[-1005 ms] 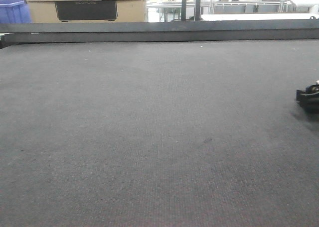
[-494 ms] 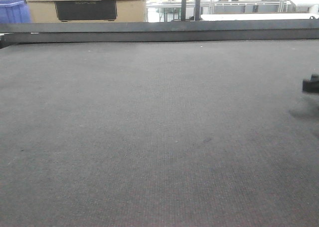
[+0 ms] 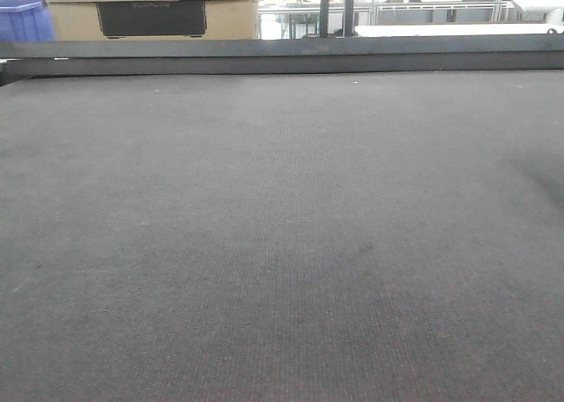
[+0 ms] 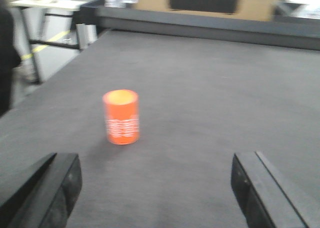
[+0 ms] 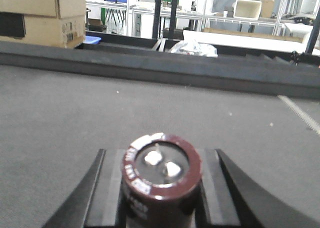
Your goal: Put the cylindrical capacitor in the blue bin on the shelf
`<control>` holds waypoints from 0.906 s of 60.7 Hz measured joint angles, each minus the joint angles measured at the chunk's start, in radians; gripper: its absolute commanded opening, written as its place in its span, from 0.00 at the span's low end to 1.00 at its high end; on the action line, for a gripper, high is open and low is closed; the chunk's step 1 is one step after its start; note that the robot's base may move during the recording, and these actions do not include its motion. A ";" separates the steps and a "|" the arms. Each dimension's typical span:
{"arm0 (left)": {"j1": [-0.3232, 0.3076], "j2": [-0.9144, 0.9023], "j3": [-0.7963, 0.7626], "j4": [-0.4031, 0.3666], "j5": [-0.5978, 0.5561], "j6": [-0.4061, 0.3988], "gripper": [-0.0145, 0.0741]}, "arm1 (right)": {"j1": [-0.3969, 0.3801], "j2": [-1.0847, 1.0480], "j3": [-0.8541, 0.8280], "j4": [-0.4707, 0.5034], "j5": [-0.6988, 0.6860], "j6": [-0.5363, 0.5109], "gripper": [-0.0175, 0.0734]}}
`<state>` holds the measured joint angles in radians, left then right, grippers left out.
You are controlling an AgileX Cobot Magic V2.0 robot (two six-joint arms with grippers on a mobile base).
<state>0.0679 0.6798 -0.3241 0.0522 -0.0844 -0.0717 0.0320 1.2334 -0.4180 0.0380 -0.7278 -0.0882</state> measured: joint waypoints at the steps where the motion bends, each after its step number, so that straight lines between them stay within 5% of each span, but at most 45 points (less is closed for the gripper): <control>1: 0.003 0.016 0.002 0.000 -0.017 0.000 0.75 | 0.000 -0.021 0.000 0.000 0.018 0.000 0.02; 10: 0.013 0.226 0.007 -0.004 -0.270 0.000 0.84 | 0.000 -0.136 0.000 -0.002 0.109 0.000 0.02; 22: 0.013 0.558 -0.036 -0.015 -0.538 0.000 0.84 | 0.000 -0.219 0.000 -0.004 0.171 0.000 0.02; 55: 0.013 1.100 -0.379 -0.127 -0.641 0.000 0.84 | 0.000 -0.248 0.000 -0.004 0.227 0.000 0.02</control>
<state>0.0811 1.7794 -0.7030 -0.0745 -0.7258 -0.0717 0.0320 0.9854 -0.4180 0.0343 -0.5004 -0.0882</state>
